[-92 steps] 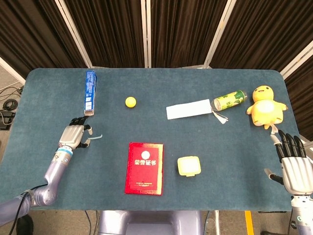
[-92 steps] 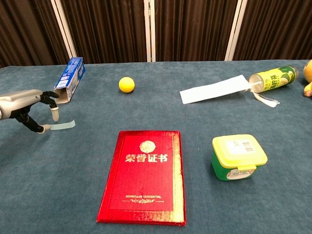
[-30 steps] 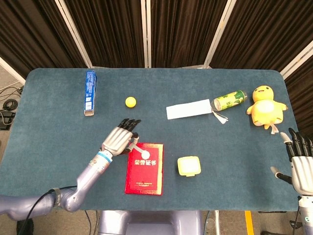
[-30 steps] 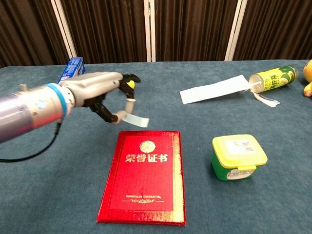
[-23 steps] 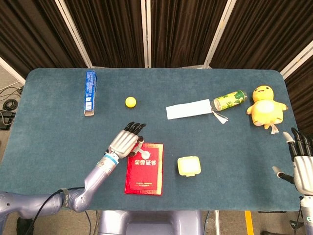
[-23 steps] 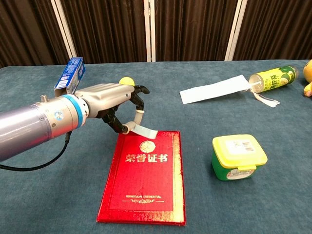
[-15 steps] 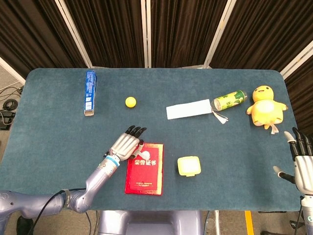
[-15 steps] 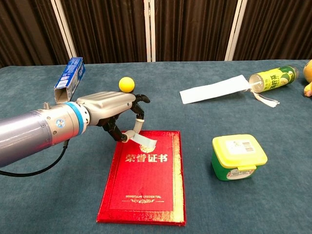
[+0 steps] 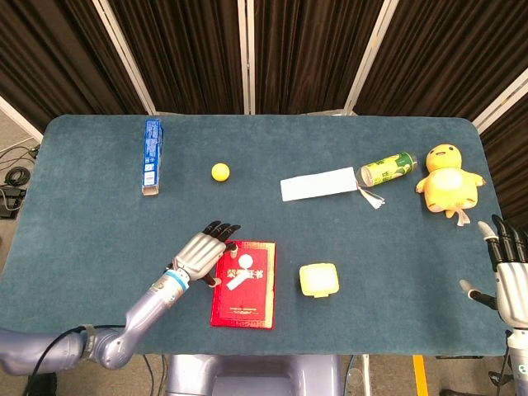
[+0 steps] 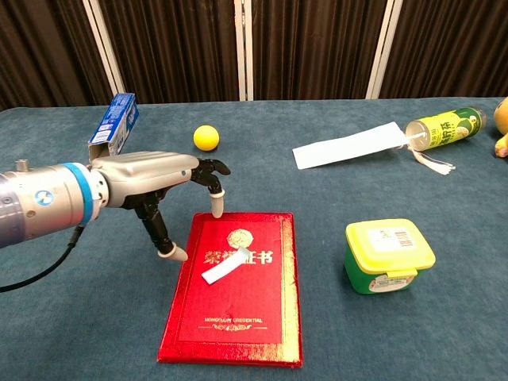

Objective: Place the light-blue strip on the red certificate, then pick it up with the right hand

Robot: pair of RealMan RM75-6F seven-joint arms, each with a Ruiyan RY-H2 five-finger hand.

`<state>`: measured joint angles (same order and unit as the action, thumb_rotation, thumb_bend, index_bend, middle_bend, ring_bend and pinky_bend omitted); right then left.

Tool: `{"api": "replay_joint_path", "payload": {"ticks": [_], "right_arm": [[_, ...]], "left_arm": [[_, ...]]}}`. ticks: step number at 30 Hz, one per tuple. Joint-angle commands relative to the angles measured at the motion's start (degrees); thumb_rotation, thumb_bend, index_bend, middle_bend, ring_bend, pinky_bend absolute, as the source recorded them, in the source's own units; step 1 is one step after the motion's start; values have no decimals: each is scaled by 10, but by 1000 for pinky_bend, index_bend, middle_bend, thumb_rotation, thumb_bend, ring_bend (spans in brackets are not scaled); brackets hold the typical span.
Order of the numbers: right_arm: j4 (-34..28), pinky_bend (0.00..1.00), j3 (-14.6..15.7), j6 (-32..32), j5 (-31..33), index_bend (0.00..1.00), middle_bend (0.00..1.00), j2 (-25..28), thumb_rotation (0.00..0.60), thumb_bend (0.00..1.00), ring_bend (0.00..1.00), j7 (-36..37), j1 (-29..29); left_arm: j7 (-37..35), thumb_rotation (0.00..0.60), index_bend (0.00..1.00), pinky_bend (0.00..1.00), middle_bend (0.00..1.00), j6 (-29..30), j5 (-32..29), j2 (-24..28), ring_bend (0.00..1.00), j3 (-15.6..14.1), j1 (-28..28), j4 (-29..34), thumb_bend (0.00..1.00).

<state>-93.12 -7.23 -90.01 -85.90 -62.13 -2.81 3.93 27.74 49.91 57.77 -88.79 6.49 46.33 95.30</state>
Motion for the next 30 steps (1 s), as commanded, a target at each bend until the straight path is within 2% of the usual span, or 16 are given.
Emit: {"api": "replay_joint_path", "payload": {"ticks": [1, 5, 7, 9, 10, 16, 18, 20, 24, 30], "right_arm": [[-1, 0, 0, -1, -2, 118, 0, 0, 600, 0, 0, -1, 0], [-3, 0, 1, -3, -5, 118, 0, 0, 600, 0, 0, -2, 0], [-3, 0, 1, -4, -5, 118, 0, 0, 600, 0, 0, -2, -1], [-3, 0, 2, -5, -5, 118, 0, 1, 600, 0, 0, -1, -2], [-2, 0, 2, -5, -5, 118, 0, 1, 600, 0, 0, 0, -2], [1, 0, 8, 8, -11, 118, 0, -4, 600, 24, 0, -10, 4], [-1, 0, 10, 14, -19, 120, 0, -6, 600, 106, 0, -20, 10], [-3, 0, 13, 23, -32, 125, 0, -7, 600, 257, 0, -32, 19], [-11, 0, 18, 70, -77, 140, 0, -2, 600, 496, 0, -74, 61], [-60, 0, 15, 178, -120, 155, 0, 19, 600, 692, 0, -119, 144]], "left_arm": [[-14, 600, 340, 0, 0, 2, 10, 10, 0, -5, -4, 13, 0], [-27, 600, 294, 0, 0, 11, 25, 24, 0, -7, -10, 29, 0], [-33, 600, 136, 0, 0, 22, 35, 33, 0, -6, -16, 37, 0], [-41, 600, 23, 0, 0, 42, 50, 45, 0, -5, -25, 45, 0], [-46, 600, 0, 0, 0, 56, 59, 54, 0, -5, -32, 49, 0], [-55, 600, 0, 0, 0, 151, 97, 127, 0, -6, -85, 87, 0], [-50, 600, 0, 0, 0, 187, 102, 154, 0, -8, -107, 104, 0], [-46, 600, 0, 0, 0, 219, 104, 178, 0, -10, -129, 118, 0], [-46, 600, 0, 0, 0, 289, 109, 233, 0, -23, -183, 152, 0], [-66, 600, 0, 0, 0, 337, 110, 278, 0, -39, -240, 178, 0]]}}
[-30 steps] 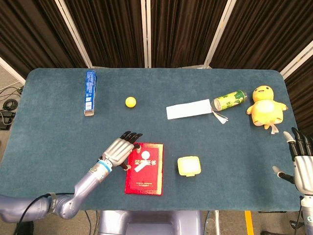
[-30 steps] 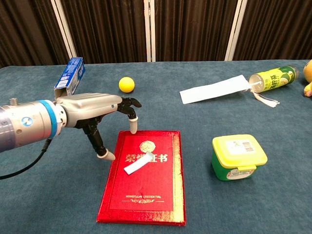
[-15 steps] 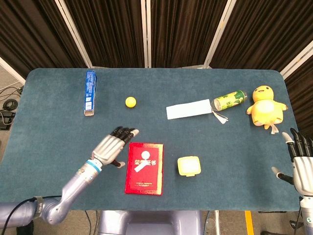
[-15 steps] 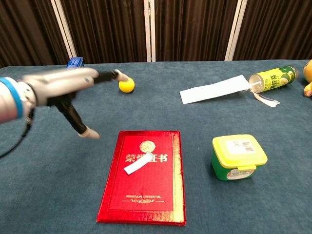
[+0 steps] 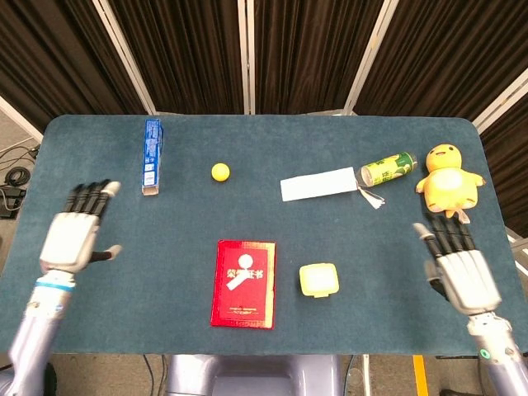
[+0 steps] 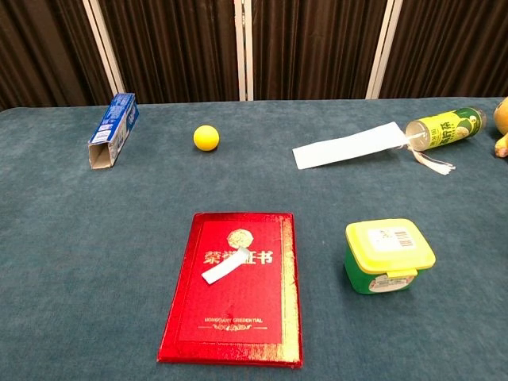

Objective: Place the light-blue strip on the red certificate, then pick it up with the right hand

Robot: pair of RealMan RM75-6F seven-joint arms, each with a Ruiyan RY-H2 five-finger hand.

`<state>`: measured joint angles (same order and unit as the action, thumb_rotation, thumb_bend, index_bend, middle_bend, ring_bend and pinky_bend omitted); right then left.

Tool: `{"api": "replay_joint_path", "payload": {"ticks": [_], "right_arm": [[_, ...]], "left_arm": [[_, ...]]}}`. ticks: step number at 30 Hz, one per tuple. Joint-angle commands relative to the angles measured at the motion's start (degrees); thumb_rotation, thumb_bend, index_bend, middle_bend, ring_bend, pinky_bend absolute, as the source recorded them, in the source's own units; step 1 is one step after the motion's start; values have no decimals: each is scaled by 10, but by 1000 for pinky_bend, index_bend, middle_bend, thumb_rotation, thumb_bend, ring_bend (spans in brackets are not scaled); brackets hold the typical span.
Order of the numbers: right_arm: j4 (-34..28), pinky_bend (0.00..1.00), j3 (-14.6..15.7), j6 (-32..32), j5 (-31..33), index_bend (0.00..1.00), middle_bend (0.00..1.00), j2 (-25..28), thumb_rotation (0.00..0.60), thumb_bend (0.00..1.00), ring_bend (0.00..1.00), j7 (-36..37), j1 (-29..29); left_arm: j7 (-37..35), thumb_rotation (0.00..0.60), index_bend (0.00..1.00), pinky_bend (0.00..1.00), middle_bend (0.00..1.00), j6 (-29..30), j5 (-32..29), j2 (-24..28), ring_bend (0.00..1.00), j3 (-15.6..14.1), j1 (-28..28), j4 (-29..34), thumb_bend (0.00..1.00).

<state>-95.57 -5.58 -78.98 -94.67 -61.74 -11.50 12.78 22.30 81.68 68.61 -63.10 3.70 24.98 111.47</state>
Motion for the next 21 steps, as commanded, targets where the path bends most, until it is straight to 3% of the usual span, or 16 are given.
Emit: {"api": "replay_joint_path", "payload": {"ticks": [1, 7, 12, 21], "right_arm": [[-46, 0, -2, 88, -35, 157, 0, 17, 600, 703, 0, -35, 70], [-100, 0, -14, 231, -37, 209, 0, 10, 600, 798, 0, -52, 171], [-79, 0, -29, 330, -29, 241, 0, -42, 600, 861, 0, -97, 252], [-55, 0, -46, 428, 55, 247, 0, -140, 600, 892, 0, -161, 333]], "left_arm": [[-15, 600, 0, 0, 0, 20, 1, 26, 0, -13, -32, 19, 0], [-37, 600, 0, 0, 0, 33, 10, 36, 0, -16, -59, 14, 0], [-42, 600, 0, 0, 0, 36, 21, 30, 0, -14, -71, 6, 0], [-56, 600, 0, 0, 0, 30, 26, 26, 0, -7, -84, -15, 0]]}}
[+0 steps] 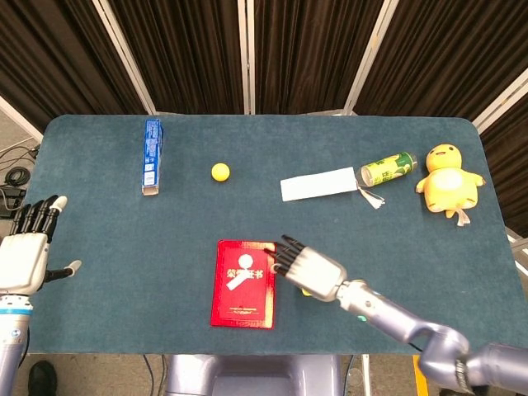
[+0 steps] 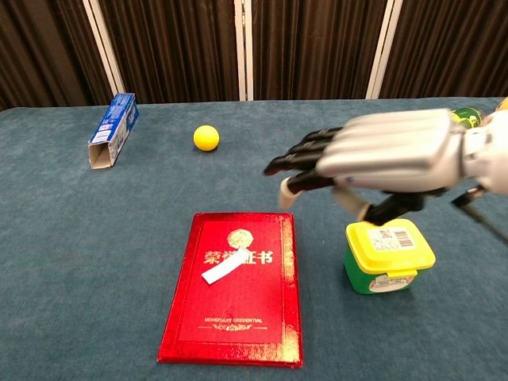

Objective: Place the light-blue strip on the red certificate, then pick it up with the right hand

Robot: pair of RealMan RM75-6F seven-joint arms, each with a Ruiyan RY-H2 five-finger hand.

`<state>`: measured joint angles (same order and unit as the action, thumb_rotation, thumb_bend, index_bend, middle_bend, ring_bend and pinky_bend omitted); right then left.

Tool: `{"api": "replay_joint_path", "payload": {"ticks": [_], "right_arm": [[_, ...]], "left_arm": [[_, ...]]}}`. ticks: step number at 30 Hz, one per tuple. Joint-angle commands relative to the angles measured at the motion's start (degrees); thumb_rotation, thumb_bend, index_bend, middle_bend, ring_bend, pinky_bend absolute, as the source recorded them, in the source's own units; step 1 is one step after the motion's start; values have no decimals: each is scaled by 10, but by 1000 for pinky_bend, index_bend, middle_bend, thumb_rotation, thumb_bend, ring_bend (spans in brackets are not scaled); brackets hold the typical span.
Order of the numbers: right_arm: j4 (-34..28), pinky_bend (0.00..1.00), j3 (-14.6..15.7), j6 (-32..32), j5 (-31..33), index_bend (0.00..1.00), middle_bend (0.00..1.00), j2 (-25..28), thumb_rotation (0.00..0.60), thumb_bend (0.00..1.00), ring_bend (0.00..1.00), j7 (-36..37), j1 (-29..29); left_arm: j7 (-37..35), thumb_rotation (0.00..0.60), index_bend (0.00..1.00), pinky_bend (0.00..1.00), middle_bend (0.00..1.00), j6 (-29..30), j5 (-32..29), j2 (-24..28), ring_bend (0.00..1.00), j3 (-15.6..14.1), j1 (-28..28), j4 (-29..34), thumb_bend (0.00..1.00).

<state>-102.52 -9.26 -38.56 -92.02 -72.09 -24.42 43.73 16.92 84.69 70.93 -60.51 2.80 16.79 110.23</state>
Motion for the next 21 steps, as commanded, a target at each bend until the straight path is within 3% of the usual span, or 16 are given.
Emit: {"api": "replay_joint_path", "payload": {"ticks": [1, 9, 21], "right_arm": [[21, 0, -10, 26, 41, 248, 0, -51, 600, 896, 0, -42, 30], [67, 0, -8, 40, 111, 254, 0, -115, 600, 921, 0, -92, 57], [107, 0, 10, 33, 176, 261, 0, -168, 600, 921, 0, -150, 91]], "left_arm": [[-3, 600, 0, 0, 0, -1, 5, 0, 0, 3, -3, -3, 0], [-12, 600, 0, 0, 0, -16, 1, 2, 0, 11, -5, -10, 0], [-19, 600, 0, 0, 0, -48, -6, -1, 0, 19, 1, -20, 0]]}}
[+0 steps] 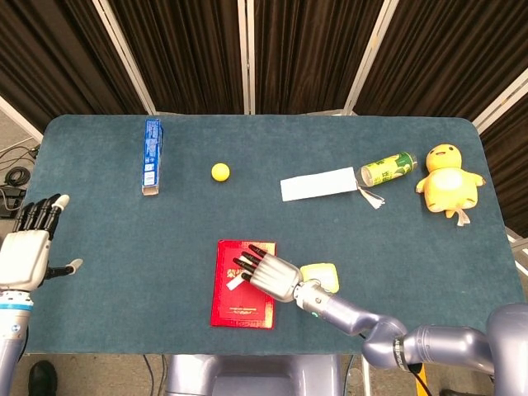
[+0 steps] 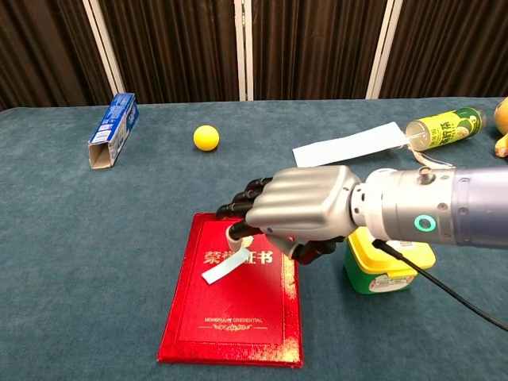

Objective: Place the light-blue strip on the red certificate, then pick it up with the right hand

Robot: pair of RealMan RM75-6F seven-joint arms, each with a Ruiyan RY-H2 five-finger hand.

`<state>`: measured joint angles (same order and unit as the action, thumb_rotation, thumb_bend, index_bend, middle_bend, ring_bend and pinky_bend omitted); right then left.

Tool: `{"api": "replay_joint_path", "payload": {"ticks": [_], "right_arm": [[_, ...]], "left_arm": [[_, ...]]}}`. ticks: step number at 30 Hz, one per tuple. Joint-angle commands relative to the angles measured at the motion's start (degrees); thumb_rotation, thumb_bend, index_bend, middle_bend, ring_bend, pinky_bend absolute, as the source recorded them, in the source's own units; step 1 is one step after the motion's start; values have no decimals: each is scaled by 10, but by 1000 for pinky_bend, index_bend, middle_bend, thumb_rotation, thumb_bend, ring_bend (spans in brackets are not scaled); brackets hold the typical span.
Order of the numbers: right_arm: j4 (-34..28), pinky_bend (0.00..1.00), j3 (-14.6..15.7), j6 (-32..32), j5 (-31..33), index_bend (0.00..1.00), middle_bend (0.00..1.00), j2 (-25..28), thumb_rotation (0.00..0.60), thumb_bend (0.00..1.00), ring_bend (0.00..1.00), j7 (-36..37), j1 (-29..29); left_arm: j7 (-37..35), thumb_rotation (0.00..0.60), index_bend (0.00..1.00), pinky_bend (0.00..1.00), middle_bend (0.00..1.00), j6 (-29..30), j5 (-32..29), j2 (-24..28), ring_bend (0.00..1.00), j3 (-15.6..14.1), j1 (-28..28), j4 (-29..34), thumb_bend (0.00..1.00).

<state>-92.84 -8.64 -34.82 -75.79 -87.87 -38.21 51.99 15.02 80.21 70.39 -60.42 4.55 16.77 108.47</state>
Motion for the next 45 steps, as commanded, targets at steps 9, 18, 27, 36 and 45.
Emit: {"api": "replay_joint_path", "payload": {"ticks": [9, 18, 27, 36, 45], "right_arm": [[22, 0, 20, -24, 39, 268, 0, -18, 600, 921, 0, -31, 23], [28, 0, 34, -38, 55, 272, 0, -23, 600, 921, 0, -38, 31], [35, 0, 45, -47, 66, 278, 0, -26, 600, 922, 0, -44, 37], [43, 0, 59, -54, 70, 279, 0, -30, 600, 922, 0, -45, 40], [51, 0, 67, -61, 81, 281, 0, -36, 600, 923, 0, -51, 46]], "left_arm": [[1, 600, 0, 0, 0, -9, -1, -3, 0, 7, -1, -4, 0], [4, 600, 0, 0, 0, -11, 0, -4, 0, 10, -4, -2, 0], [2, 600, 0, 0, 0, -14, 2, -3, 0, 13, -5, -2, 0], [0, 600, 0, 0, 0, -16, 3, -1, 0, 15, -7, -2, 0], [-3, 600, 0, 0, 0, -18, 5, 0, 0, 18, -8, -2, 0]]}}
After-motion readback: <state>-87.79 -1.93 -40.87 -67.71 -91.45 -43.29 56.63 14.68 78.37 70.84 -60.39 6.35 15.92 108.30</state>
